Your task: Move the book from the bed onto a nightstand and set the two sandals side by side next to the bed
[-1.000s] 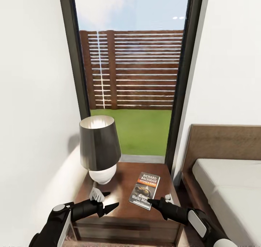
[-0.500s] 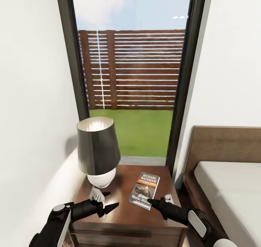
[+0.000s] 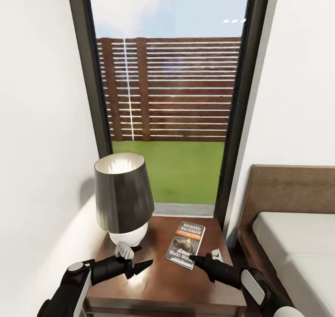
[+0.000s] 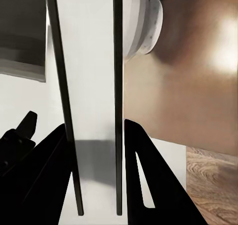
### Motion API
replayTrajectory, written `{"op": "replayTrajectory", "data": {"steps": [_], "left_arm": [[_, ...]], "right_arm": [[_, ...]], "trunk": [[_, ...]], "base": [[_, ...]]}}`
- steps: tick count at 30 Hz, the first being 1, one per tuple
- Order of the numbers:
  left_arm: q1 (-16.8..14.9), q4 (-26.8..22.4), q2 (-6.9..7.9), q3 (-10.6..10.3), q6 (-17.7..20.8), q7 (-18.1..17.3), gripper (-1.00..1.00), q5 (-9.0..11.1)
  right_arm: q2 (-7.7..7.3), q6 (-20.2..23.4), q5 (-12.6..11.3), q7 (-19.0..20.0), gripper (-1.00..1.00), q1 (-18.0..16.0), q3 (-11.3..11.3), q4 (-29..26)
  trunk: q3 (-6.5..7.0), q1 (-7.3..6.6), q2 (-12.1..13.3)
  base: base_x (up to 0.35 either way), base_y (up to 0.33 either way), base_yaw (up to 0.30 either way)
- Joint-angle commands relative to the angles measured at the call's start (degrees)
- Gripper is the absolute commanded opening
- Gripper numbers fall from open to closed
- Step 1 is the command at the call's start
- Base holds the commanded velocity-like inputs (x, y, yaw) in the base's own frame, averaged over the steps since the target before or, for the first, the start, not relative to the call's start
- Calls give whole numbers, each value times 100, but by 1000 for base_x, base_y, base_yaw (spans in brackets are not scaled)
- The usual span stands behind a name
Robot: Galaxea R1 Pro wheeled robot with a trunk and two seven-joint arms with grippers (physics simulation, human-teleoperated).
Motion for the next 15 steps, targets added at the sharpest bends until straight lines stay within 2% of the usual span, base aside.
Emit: {"op": "replayTrajectory", "data": {"steps": [1,10,15], "left_arm": [[-5,-10,-9,27,60,-44,100,-35],[-5,-7,-9,31,60,-45,100,-32],[-5,-9,-9,25,60,-41,100,-32]], "right_arm": [[-6,25,-43,-1,-100,-4,28,-2],[-6,25,-43,-4,-100,-4,28,-2],[-6,25,-43,-3,-100,-4,31,-2]], "trunk": [[-6,0,-3],[-6,0,-3],[-96,110,-203]], "base": [[48,0,0],[9,0,0],[0,0,0]]}}
